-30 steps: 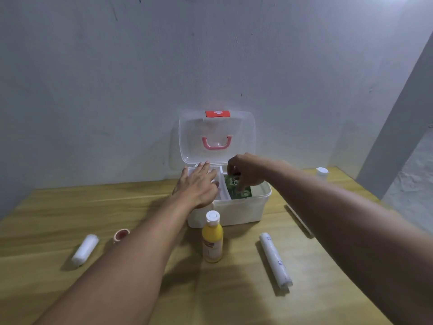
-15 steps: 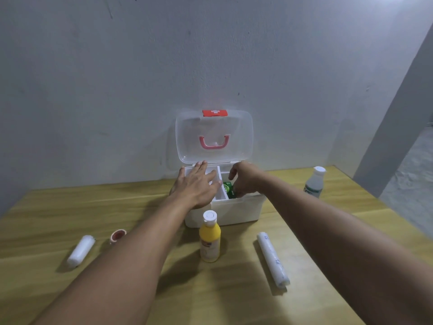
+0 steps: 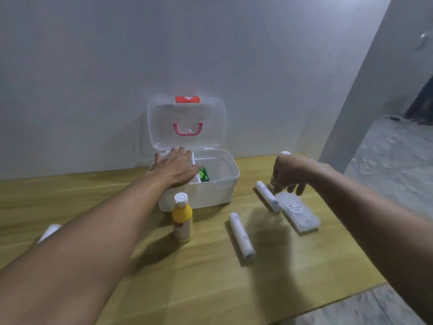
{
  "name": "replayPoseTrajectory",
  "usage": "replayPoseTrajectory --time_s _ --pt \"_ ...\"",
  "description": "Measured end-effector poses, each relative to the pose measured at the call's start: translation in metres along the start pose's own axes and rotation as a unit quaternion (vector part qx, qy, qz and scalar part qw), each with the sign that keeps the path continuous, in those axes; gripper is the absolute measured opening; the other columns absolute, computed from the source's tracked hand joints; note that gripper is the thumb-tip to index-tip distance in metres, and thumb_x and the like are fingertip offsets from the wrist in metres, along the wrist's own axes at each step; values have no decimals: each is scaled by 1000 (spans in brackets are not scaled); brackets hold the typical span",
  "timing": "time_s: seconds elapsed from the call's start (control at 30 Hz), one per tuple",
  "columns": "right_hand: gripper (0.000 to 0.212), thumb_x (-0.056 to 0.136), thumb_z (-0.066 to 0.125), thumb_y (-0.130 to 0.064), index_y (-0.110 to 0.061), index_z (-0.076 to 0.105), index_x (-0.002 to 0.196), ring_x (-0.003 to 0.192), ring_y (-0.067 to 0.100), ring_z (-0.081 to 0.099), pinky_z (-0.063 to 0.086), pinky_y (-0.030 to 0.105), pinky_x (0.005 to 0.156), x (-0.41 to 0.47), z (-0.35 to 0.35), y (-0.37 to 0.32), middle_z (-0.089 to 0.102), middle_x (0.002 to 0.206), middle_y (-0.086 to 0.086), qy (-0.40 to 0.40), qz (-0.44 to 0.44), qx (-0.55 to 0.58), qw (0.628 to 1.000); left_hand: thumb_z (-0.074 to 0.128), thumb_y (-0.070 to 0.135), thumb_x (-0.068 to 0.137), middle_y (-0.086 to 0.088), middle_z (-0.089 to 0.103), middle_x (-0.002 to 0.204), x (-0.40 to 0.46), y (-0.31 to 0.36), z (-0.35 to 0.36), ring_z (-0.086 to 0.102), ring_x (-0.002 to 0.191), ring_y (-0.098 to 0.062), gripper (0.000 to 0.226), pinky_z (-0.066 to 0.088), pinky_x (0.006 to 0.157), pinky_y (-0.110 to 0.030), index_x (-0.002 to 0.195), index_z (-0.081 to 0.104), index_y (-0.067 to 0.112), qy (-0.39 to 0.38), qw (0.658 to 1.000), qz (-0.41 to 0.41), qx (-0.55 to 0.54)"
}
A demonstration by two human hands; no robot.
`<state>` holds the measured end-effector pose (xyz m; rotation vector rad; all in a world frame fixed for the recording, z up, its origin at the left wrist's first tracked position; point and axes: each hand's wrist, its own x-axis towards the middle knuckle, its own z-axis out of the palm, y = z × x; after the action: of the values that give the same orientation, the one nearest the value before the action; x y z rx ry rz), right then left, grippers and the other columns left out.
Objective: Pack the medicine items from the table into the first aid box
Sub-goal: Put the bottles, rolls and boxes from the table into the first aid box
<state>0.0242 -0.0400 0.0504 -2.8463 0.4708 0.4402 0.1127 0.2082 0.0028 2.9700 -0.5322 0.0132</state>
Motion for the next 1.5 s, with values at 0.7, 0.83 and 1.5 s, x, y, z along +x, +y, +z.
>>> replayPoseTrajectory --time_s 0.7,0.83,1.5 --pt "38 62 85 -13 -1 64 92 59 34 69 60 42 49 -31 -23 -10 66 85 16 74 -30 -77 994 19 42 101 -1 -4 164 3 -2 10 -5 151 -19 57 -5 117 -60 155 11 25 -23 999 -8 -21" --pt "47 64 86 -16 -8 65 106 65 28 69 59 34 51 -22 -31 -45 68 97 13 96 -111 -83 986 18 43 102 0 -6 164 3 -7 0 -5 151 -18 57 -5 118 -58 155 8 26 -55 998 3 -17" --pt "63 68 85 -24 -10 55 122 103 28 57 48 31 79 55 38 -118 61 121 11 111 -253 36 960 21 49 100 3 -2 164 3 -13 16 -4 151 -15 57 -7 117 -55 153 16 32 8 999 13 -40"
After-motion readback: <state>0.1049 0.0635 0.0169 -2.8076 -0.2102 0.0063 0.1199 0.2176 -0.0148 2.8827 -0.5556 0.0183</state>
